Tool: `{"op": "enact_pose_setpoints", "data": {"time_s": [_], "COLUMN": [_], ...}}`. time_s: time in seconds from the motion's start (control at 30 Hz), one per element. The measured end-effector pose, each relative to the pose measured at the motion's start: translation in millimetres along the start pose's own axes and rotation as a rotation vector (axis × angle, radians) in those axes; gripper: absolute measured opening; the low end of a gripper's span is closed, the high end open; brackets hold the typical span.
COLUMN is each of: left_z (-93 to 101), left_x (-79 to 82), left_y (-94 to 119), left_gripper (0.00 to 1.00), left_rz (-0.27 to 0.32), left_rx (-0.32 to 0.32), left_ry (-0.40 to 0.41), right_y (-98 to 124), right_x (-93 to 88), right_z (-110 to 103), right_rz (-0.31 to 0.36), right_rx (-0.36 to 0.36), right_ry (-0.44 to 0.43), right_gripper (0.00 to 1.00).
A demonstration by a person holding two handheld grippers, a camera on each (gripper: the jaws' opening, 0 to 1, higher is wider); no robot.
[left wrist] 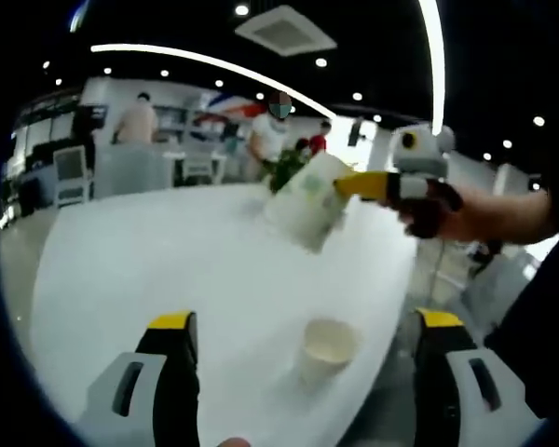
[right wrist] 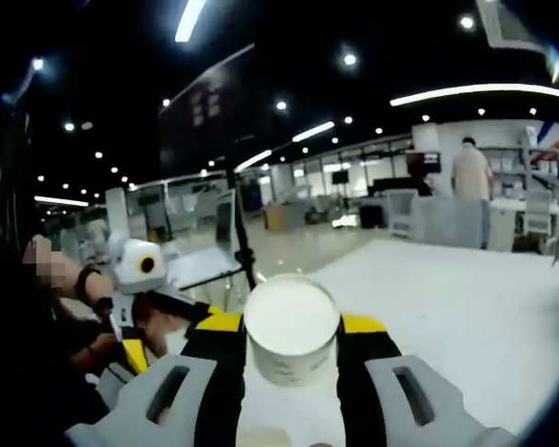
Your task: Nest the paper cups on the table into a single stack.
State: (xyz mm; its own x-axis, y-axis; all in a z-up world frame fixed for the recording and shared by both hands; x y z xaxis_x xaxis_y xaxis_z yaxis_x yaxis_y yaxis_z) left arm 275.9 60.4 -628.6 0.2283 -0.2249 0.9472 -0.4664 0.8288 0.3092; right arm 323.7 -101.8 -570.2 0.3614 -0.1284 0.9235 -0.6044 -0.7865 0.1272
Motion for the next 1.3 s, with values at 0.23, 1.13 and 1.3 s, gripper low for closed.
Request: {"op": "enact_pose_setpoints", "data": {"time_s": [0.23,1.13,1.3], "left_z": [13.6,28.4,28.1], "left_x": [7.6,36.1,35.0], "left_y": [-5.0,13.7,16.6], "left_gripper": [0.95,0.44,0.31], "left_rz": [0.021,0.204,0.211], "left_rx": [-0.052,-0.170,-0.176], "left_ry": [-0.002,0.093,0.083], "right_y": [-2.1,-6.7,-4.8], "right_x": [-15.7,-33.8,-32.8], "right_z": [-11.4,-36.1,-39.7], "right_rz": [0.047,0.146,0.142], "right_rx": [0.027,0.234,0.273], "right_ry": [-0.081,-0.483,-0.487], "right_gripper": [0.34,0.34,0.34]}}
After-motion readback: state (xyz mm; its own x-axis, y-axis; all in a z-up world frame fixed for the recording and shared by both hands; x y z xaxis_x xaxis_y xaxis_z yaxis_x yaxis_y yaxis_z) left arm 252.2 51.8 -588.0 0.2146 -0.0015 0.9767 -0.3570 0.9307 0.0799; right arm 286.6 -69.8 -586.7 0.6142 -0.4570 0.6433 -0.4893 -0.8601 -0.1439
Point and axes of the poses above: the point that each gripper's makers call its tool centre point, and the gripper's own axes: y roughly backward along the fingers, z roughly to its right, x roughly out of its top, the point moved 5 cm from there along y, roughly backward along the fingers, and after that the axes turned 11 degrees about -y, right-handed, at the moved point
